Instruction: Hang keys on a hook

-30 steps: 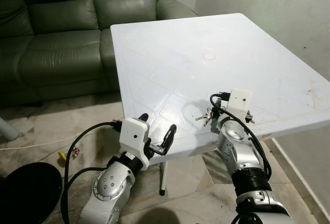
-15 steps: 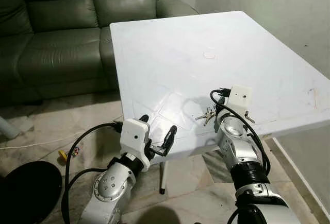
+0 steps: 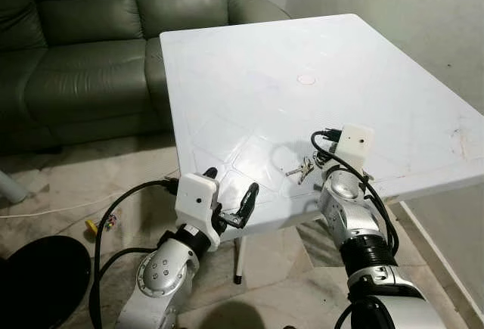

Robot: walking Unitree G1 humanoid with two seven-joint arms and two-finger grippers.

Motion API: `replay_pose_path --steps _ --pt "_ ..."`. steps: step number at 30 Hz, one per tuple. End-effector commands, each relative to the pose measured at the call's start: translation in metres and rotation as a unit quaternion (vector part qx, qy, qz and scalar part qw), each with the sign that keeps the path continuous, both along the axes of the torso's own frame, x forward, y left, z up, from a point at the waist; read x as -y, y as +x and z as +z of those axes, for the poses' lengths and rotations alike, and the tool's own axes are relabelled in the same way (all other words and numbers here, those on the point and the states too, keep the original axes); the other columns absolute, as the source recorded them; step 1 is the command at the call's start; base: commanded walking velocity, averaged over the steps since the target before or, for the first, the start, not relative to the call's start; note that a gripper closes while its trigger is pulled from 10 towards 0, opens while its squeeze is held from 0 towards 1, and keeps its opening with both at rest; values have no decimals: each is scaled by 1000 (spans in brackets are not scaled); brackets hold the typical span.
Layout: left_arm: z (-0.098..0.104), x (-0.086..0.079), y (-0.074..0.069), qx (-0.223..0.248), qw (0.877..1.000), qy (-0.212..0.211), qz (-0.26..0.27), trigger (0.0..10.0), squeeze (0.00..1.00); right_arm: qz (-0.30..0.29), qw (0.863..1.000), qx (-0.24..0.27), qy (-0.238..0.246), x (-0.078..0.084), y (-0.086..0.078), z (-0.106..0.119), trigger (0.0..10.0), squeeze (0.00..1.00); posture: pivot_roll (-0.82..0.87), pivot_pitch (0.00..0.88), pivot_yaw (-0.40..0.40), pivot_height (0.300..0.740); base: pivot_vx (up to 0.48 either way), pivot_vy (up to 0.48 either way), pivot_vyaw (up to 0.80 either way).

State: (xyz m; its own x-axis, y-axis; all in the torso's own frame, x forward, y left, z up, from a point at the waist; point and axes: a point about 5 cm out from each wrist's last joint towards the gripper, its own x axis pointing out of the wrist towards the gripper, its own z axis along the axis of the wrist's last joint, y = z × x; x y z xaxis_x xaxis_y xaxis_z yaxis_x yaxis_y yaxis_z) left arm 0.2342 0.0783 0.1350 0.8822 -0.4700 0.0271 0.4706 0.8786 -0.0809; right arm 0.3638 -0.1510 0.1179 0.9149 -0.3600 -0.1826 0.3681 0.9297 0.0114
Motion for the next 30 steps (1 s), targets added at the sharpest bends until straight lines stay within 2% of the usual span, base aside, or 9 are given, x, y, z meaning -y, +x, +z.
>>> replay_pose_path --steps 1,17,23,24,25,27,29,30 --pt "2 2 -3 1 1000 -1 -2 10000 0 -3 1000 5 -2 0 2 4 0 0 52 115 -41 715 0 0 0" --pt "3 2 -3 0 1000 -3 0 10000 0 -5 1000 8 -4 2 3 4 0 0 52 118 -42 715 0 0 0" --pt "3 2 0 0 1000 -3 4 10000 0 14 999 29 8 -1 5 10 118 0 52 115 -43 715 0 0 0" --pt "3 1 1 0 1000 -5 8 10000 0 31 998 52 20 -3 6 16 8078 0 50 112 -43 715 0 0 0" --pt "4 0 4 3 1000 -7 13 10000 0 66 992 95 47 -6 7 27 10000 0 47 106 -43 715 0 0 0" --pt "5 0 8 9 1000 -7 18 10000 0 110 981 141 73 -9 6 39 10000 0 45 103 -44 715 0 0 0" --pt "6 0 10 10 1000 -9 20 10000 0 131 975 160 75 -10 6 45 10000 0 43 100 -46 715 0 0 0" --pt "7 0 14 14 999 -11 28 10000 0 197 952 220 75 -16 0 59 10000 0 42 99 -48 715 0 0 0"
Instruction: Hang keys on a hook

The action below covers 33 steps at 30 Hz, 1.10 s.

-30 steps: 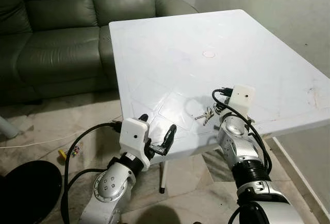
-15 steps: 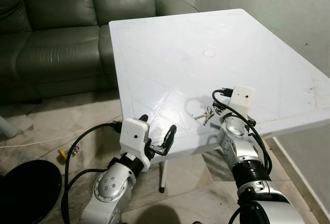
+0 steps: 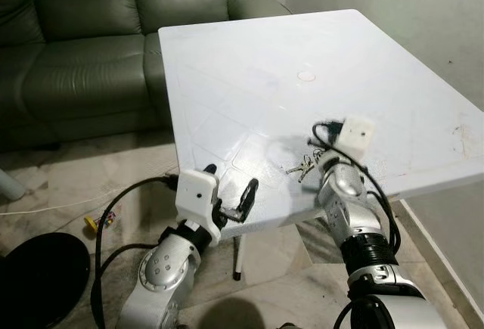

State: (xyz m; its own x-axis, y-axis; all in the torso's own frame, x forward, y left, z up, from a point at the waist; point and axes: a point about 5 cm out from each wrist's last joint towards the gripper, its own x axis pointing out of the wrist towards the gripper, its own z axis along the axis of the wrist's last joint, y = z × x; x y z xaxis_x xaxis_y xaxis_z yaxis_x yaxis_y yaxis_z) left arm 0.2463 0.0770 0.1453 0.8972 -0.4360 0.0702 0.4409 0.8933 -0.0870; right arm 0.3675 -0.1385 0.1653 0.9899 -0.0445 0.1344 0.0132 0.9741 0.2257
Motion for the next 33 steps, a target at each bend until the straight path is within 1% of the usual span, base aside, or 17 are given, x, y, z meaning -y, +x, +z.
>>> replay_pose_path --steps 1,2,3,5,8,11,15,19,20,22,23,26,29,30,31,32,33 --pt "-2 -3 5 -2 1000 -3 15 10000 0 84 992 90 12 -8 -10 21 10000 0 39 93 -50 715 0 0 0" --pt "-2 -3 5 -2 1000 -3 15 10000 0 84 992 90 12 -8 -10 21 10000 0 39 93 -50 715 0 0 0" --pt "0 -5 10 -1 1000 -11 21 10000 0 102 989 110 11 -8 -14 26 10000 0 38 87 -52 715 0 0 0" --pt "3 -7 17 6 999 -14 32 10000 0 121 984 129 -11 -8 -20 30 10000 0 42 73 -59 715 0 0 0" --pt "7 -11 25 18 999 -9 44 10000 0 138 979 151 -26 -7 -27 33 10000 0 42 64 -63 715 0 0 0" --pt "12 -20 36 27 997 -16 66 10000 0 142 974 175 -37 -2 -36 38 10000 0 41 44 -68 715 0 0 0" --pt "16 -29 47 36 996 -15 82 10000 0 155 968 189 -48 2 -47 40 10000 0 40 22 -70 715 0 0 0" --pt "19 -35 54 45 995 -23 91 10000 0 147 973 171 -52 6 -53 36 10000 0 41 12 -75 715 0 0 0" --pt "20 -38 56 48 994 -26 95 10000 0 142 973 174 -50 8 -59 36 10000 0 41 9 -76 715 0 0 0" --pt "21 -40 57 53 994 -29 95 10000 0 143 973 174 -49 8 -62 35 10000 0 42 2 -77 715 0 0 0" --pt "22 -45 58 58 992 -36 101 10000 0 140 975 165 -48 9 -66 31 10000 0 42 0 -77 715 0 0 0" --pt "19 -50 58 52 992 -52 106 10000 0 136 979 146 -46 9 -69 24 10000 0 42 0 -77 715 0 0 0" --pt "13 -56 55 45 990 -59 119 10000 0 136 981 131 -46 7 -72 16 10000 0 41 0 -70 715 0 0 0" --pt "6 -59 53 38 989 -65 123 10000 0 133 982 122 -58 7 -73 9 10000 0 45 0 -62 715 0 0 0" --pt "6 -59 53 38 989 -65 123 10000 0 133 982 122 -58 7 -73 9 10000 0 45 0 -62 715 0 0 0" --pt "-2 -64 50 29 988 -67 136 10000 0 129 983 107 -69 6 -72 1 10000 0 46 0 -50 715 0 0 0" --pt "-3 -65 50 27 988 -67 139 10000 0 128 984 103 -70 5 -72 0 10000 0 46 0 -50 715 0 0 0"
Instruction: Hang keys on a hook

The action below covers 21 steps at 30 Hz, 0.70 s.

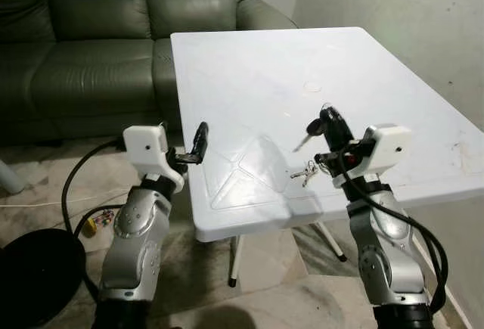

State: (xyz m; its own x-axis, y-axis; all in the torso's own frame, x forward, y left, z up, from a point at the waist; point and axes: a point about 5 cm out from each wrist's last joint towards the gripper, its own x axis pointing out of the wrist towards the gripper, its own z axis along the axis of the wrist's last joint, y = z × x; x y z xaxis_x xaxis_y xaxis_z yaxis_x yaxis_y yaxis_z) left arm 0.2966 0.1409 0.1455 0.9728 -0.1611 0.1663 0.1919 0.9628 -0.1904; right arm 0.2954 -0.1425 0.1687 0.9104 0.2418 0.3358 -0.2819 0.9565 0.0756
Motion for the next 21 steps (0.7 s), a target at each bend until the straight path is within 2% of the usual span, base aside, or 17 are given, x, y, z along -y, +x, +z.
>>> replay_pose_path --steps 1,5,8,18,21 --pt "-6 -2 -2 -4 1000 -6 0 10000 0 -6 1000 -8 -9 1 0 -5 10000 0 46 0 -50 715 0 0 0" --pt "-15 -7 -5 -11 1000 -7 1 10000 0 -17 999 -20 -21 0 2 -11 10000 0 62 0 -54 715 0 0 0" --pt "-13 -15 -2 -7 1000 -5 19 10000 0 -33 998 -35 -32 1 8 -14 10000 0 69 0 -57 715 0 0 0" --pt "4 -33 11 21 999 10 43 10000 0 -36 997 -51 -39 1 17 -15 10000 0 78 0 -60 715 0 0 -671" --pt "6 -33 12 24 999 8 44 10000 0 -36 997 -51 -40 0 18 -15 10000 0 77 0 -60 715 0 0 -712"
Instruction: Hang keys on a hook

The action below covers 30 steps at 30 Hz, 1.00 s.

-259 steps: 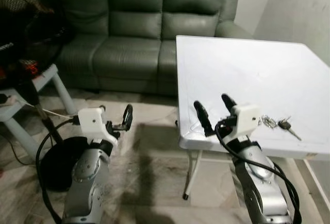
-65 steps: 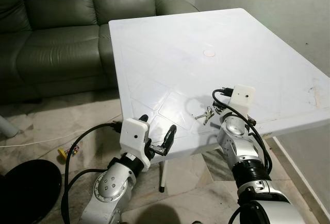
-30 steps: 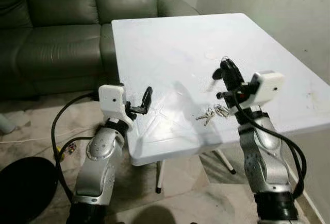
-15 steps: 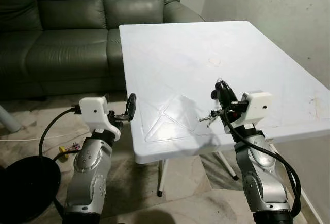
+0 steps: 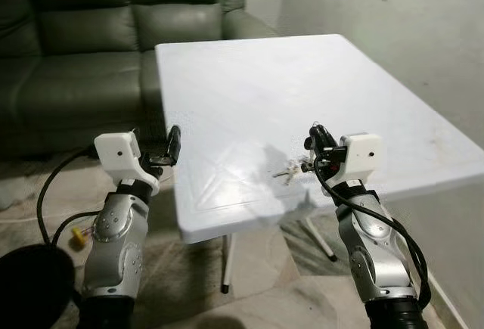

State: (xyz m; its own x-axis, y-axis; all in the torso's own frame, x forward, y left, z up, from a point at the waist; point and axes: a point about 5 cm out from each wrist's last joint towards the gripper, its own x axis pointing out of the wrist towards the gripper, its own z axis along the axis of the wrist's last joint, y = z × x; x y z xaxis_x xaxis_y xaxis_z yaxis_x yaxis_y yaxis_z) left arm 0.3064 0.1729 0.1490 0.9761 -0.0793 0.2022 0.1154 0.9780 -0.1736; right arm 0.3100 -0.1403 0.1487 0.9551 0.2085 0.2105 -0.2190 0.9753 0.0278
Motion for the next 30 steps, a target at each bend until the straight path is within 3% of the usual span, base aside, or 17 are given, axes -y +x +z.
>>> replay_pose_path --steps 1,7,19,26,30 --pt "3 -1 3 5 1000 2 0 10000 0 -5 1000 6 -1 2 3 5 10000 0 77 0 -60 715 0 0 -712" --pt "1 9 4 4 1000 9 -17 10000 0 2 1000 2 5 -2 3 3 10000 0 71 0 -54 715 0 0 -712" --pt "-3 8 6 -6 1000 -12 -18 10000 0 8 1000 0 8 -8 1 3 10000 0 67 0 -53 715 0 69 -712" --pt "-3 8 6 -13 1000 4 -8 10000 0 10 1000 0 8 -9 2 3 10000 0 71 0 -56 715 0 135 -715" --pt "-3 9 8 -19 1000 -23 -8 10000 0 10 1000 0 8 -9 3 4 10000 0 71 0 -59 715 0 0 -714"
